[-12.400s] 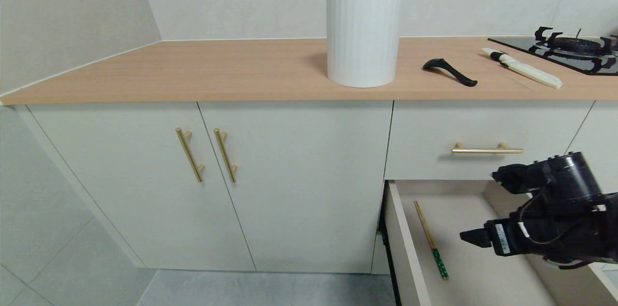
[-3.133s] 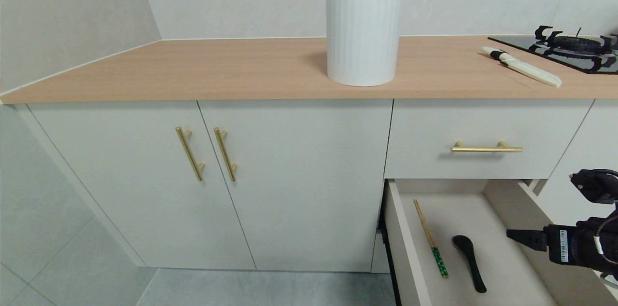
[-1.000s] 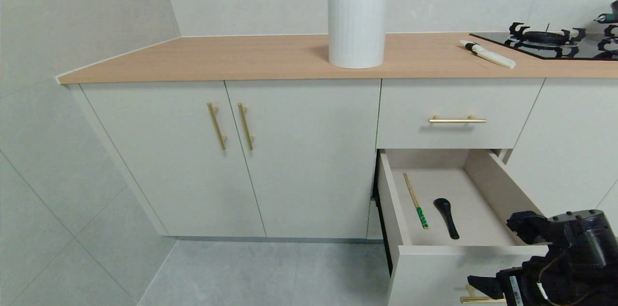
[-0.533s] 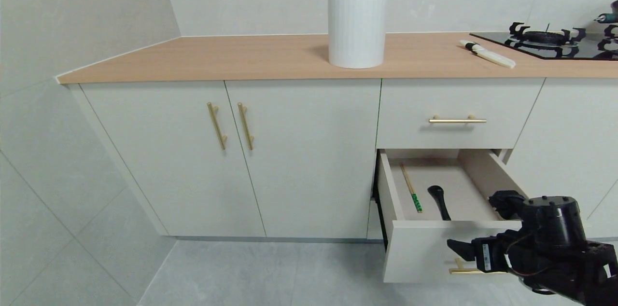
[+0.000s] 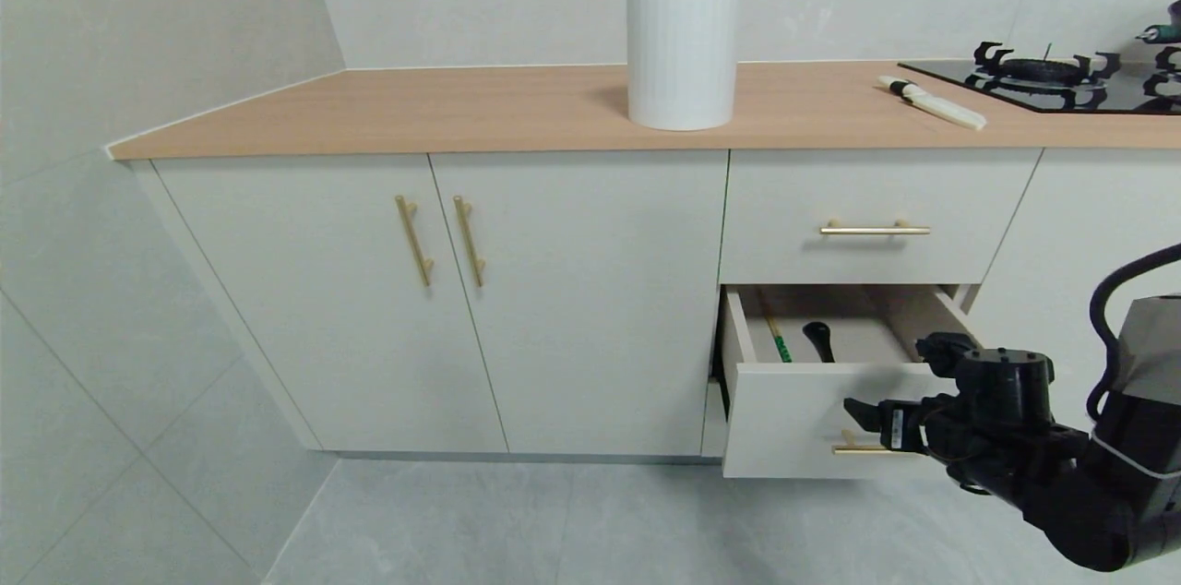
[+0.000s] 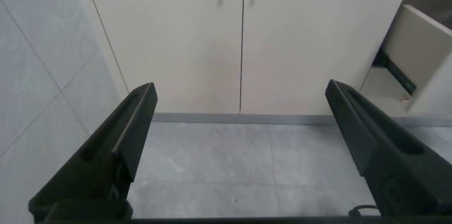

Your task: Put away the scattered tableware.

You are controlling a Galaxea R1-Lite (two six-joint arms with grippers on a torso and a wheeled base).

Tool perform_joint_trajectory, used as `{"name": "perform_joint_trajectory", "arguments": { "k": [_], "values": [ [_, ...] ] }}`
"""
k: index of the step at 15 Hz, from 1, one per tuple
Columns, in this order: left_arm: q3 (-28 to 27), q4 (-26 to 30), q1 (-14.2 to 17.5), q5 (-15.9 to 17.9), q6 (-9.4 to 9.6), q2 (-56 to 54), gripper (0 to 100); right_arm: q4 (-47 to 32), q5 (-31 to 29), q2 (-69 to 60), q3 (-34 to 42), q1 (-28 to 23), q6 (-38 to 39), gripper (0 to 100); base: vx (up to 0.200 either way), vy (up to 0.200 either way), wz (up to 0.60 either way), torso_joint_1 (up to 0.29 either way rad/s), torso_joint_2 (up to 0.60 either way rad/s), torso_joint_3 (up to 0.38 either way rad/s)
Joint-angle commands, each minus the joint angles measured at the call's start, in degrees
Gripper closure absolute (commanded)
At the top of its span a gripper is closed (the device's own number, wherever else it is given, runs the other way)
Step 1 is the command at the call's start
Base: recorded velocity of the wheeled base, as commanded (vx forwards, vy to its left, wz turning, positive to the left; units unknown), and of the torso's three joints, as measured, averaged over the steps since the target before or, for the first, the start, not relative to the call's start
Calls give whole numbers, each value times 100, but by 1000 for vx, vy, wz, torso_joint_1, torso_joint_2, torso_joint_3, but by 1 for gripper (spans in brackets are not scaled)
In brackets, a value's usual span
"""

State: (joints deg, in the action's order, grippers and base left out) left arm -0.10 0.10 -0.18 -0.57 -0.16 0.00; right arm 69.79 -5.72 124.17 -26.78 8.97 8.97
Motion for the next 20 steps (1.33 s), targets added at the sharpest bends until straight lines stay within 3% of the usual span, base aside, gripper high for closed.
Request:
{"name": "perform_joint_trajectory", "arguments": {
  "k": [1, 10, 20],
  "values": [
    [1, -1, 1, -4, -2, 0, 0, -9, 0, 327, -363, -89, -1, 0, 0, 0, 0, 0, 0, 0],
    [1, -1, 1, -4, -2, 0, 0, -185, -26, 881, -1734, -238, -10, 0, 0, 0, 0, 0, 0, 0],
    [1, -1, 1, -4, -2, 0, 0, -1231, -79, 1329, -3483, -300, 8, 0, 0, 0, 0, 0, 0, 0]
  ]
}}
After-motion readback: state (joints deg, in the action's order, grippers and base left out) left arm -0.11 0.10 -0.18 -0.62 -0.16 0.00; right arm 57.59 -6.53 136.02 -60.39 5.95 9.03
